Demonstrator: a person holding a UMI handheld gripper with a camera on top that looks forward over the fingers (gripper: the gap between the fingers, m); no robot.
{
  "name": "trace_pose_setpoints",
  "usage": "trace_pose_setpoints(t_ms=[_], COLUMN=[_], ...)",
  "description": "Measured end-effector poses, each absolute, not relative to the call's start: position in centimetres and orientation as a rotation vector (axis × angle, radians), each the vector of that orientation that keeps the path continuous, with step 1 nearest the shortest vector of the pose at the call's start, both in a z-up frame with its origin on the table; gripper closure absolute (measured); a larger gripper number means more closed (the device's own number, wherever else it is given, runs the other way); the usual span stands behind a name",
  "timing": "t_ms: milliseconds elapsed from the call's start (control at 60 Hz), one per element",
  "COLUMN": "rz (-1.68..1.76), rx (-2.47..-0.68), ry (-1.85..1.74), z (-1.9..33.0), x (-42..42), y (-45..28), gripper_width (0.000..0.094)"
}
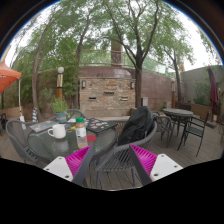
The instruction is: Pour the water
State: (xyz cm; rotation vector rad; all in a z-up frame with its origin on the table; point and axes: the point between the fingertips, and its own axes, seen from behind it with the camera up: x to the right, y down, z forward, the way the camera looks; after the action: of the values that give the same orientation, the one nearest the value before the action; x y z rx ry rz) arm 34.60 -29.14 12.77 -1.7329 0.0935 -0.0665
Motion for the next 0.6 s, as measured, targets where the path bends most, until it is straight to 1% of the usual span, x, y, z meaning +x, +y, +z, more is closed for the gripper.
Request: trace_pose_setpoints(t_ms=[117, 200, 300, 433, 600], rz=[-0.075, -0.052, -0.022, 0.012, 0.041], rx=[-1.683, -1.69, -1.682, -1.68, -1.688], ry=[0.063, 0.052, 0.021, -0.021, -0.041], z=[13.4, 13.2, 12.5, 10.6, 8.0], x=[34.2, 33.4, 32.5, 30.5, 28.0], y=[-28.7, -28.6, -26.8, -22.6, -15.1], gripper_width=[0.0099, 0.01, 0.0102, 0.01, 0.0112])
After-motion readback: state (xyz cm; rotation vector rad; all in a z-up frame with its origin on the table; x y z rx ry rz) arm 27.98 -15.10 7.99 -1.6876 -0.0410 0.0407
